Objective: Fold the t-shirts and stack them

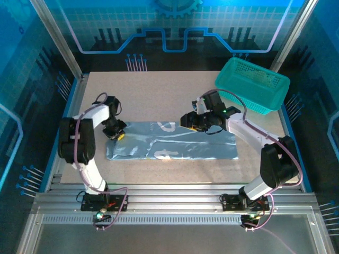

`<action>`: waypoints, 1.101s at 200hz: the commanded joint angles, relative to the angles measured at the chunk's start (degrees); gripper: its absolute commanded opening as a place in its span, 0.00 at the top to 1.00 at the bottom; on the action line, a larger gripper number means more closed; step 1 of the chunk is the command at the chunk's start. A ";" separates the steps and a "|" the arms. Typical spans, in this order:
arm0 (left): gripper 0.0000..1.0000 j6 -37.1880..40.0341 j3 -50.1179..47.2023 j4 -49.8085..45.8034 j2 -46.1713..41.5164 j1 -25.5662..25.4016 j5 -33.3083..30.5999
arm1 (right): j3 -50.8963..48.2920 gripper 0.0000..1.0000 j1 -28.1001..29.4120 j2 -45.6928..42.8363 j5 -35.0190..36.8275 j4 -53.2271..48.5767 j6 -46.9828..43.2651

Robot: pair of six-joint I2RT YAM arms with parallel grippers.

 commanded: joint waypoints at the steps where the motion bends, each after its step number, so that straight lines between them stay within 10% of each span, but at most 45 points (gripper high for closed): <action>1: 0.91 4.34 6.64 2.95 5.77 1.03 0.08 | 0.81 0.48 -2.25 0.48 2.73 -3.85 -0.94; 54: 0.82 -0.87 9.29 -1.62 -5.57 -5.46 -7.25 | 1.97 0.49 -8.38 2.54 12.97 -14.23 -1.65; 103: 0.83 -25.44 -8.44 9.35 -13.28 -16.62 5.69 | 5.31 0.51 -11.12 11.68 17.13 -19.27 -3.29; 220: 0.86 -16.21 26.13 8.22 21.76 -14.61 6.81 | 3.80 0.52 -11.12 19.54 23.22 -26.62 6.44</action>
